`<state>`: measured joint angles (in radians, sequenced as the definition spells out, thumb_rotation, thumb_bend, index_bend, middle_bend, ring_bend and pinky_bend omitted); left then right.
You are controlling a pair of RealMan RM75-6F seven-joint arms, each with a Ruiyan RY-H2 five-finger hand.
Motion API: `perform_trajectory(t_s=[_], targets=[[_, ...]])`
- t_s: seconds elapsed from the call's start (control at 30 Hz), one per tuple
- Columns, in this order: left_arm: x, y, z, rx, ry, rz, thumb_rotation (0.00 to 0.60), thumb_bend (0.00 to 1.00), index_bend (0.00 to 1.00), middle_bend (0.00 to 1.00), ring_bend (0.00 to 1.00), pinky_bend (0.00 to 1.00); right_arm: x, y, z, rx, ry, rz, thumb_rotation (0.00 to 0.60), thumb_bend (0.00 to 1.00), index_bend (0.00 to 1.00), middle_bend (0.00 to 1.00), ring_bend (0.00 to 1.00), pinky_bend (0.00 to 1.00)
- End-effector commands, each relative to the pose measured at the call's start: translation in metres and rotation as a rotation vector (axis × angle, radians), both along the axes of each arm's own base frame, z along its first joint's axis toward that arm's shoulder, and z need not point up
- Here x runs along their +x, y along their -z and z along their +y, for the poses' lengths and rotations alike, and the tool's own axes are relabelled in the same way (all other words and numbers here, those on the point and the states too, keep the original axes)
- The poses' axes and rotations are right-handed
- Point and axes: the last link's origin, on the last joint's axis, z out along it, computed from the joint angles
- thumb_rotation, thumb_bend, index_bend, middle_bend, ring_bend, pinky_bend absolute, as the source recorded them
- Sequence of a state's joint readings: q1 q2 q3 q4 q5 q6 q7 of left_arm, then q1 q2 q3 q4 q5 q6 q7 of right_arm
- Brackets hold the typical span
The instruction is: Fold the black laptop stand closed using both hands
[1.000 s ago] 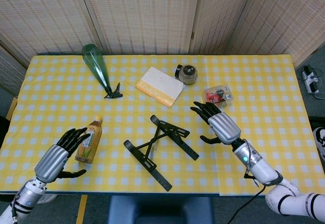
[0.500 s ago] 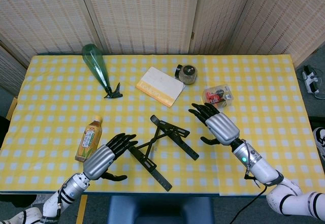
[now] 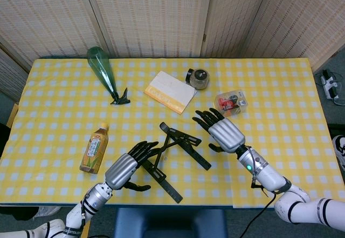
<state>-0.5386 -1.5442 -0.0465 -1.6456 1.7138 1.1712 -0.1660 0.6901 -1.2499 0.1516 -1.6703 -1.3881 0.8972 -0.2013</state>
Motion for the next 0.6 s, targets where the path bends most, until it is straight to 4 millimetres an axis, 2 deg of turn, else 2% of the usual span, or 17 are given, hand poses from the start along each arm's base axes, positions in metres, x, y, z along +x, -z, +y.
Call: perform_trajectory(t_s=[0.03,0.37,0.6], targets=[[0.009,0.009,0.002,-0.014,-0.005,-0.012,0.600,0.15,0.00,0.01,0.02,0.00,0.002,0.005,-0.004,0.005,0.006,-0.012,0.600,0.32,0.00,0.00,0.07,0.02],[0.033,0.027,0.019,0.031,-0.046,-0.058,0.600,0.15,0.00,0.05,0.06,0.00,0.013,0.019,-0.012,0.024,0.002,-0.061,0.600,0.32,0.00,0.00,0.07,0.02],[0.031,0.028,0.031,0.081,-0.091,-0.063,0.600,0.16,0.03,0.11,0.11,0.00,0.023,0.024,-0.014,0.029,-0.021,-0.073,0.600,0.32,0.00,0.00,0.07,0.02]])
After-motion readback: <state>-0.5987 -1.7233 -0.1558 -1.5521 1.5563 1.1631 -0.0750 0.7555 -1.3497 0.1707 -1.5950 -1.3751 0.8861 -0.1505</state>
